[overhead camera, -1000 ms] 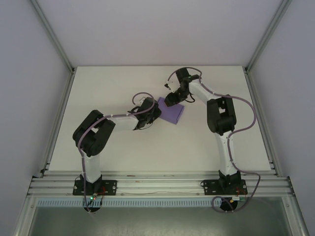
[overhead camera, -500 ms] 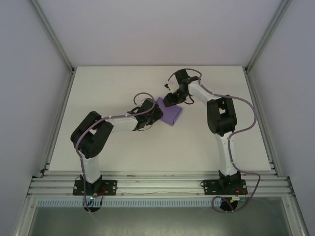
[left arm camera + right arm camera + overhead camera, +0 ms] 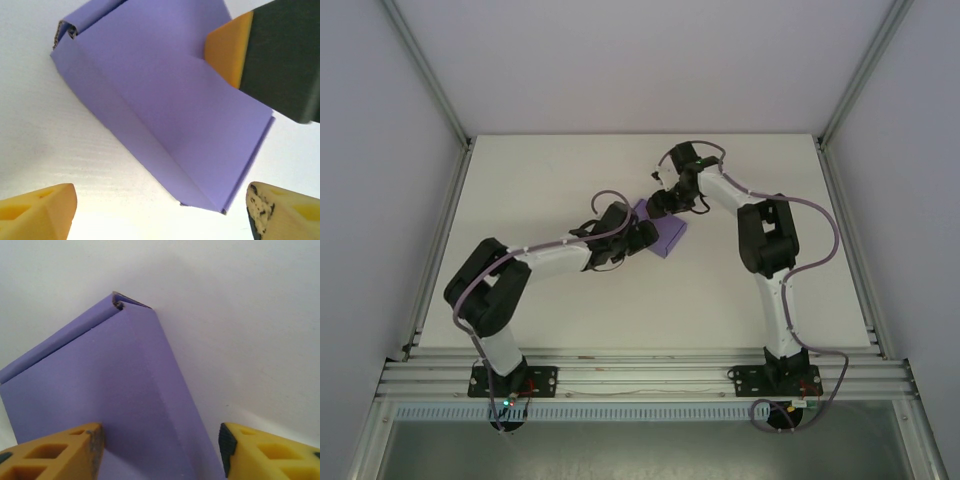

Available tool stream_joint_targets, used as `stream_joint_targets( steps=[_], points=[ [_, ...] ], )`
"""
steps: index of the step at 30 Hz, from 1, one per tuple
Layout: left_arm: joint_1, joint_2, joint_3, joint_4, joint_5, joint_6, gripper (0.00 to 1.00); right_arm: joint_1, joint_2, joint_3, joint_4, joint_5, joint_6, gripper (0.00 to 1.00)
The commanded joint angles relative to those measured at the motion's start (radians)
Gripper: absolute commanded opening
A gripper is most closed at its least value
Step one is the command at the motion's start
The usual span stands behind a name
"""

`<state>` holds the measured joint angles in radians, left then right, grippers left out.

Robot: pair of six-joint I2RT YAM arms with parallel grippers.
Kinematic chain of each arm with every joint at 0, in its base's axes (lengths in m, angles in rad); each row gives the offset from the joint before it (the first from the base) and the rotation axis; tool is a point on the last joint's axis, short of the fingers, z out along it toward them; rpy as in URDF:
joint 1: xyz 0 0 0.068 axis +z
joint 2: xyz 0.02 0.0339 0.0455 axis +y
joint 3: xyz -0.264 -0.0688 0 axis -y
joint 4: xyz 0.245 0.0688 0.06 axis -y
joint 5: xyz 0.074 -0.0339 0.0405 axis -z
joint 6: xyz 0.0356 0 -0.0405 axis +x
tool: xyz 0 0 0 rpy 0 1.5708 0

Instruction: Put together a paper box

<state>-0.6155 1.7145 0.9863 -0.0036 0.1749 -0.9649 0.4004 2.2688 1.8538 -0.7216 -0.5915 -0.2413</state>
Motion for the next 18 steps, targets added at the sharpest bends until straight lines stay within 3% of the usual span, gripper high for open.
stream_joint_targets(
  steps=[1, 5, 7, 9, 10, 15, 18],
  points=[
    [-0.006, -0.082, -0.021, -0.067, -0.051, 0.070, 1.00, -0.007, -0.003, 0.008, -0.030, 0.142, 0.011, 0.68],
    [-0.003, -0.203, -0.017, -0.140, -0.175, 0.175, 1.00, -0.024, -0.060, 0.084, -0.011, 0.151, 0.042, 0.78],
    [0.005, -0.284, -0.008, -0.207, -0.297, 0.241, 1.00, -0.036, -0.106, 0.100, 0.009, 0.141, 0.057, 0.84],
    [0.025, -0.375, -0.015, -0.250, -0.446, 0.297, 1.00, -0.047, -0.179, 0.065, 0.059, 0.149, 0.089, 1.00],
    [0.050, -0.420, -0.029, -0.253, -0.485, 0.322, 1.00, -0.054, -0.222, 0.028, 0.101, 0.167, 0.102, 0.99],
    [0.315, -0.575, -0.115, -0.253, -0.429, 0.407, 1.00, -0.089, -0.517, -0.347, 0.338, 0.333, 0.187, 1.00],
    [0.436, -0.597, -0.231, -0.120, -0.461, 0.533, 1.00, -0.134, -0.732, -0.663, 0.513, 0.443, 0.243, 1.00]
  ],
)
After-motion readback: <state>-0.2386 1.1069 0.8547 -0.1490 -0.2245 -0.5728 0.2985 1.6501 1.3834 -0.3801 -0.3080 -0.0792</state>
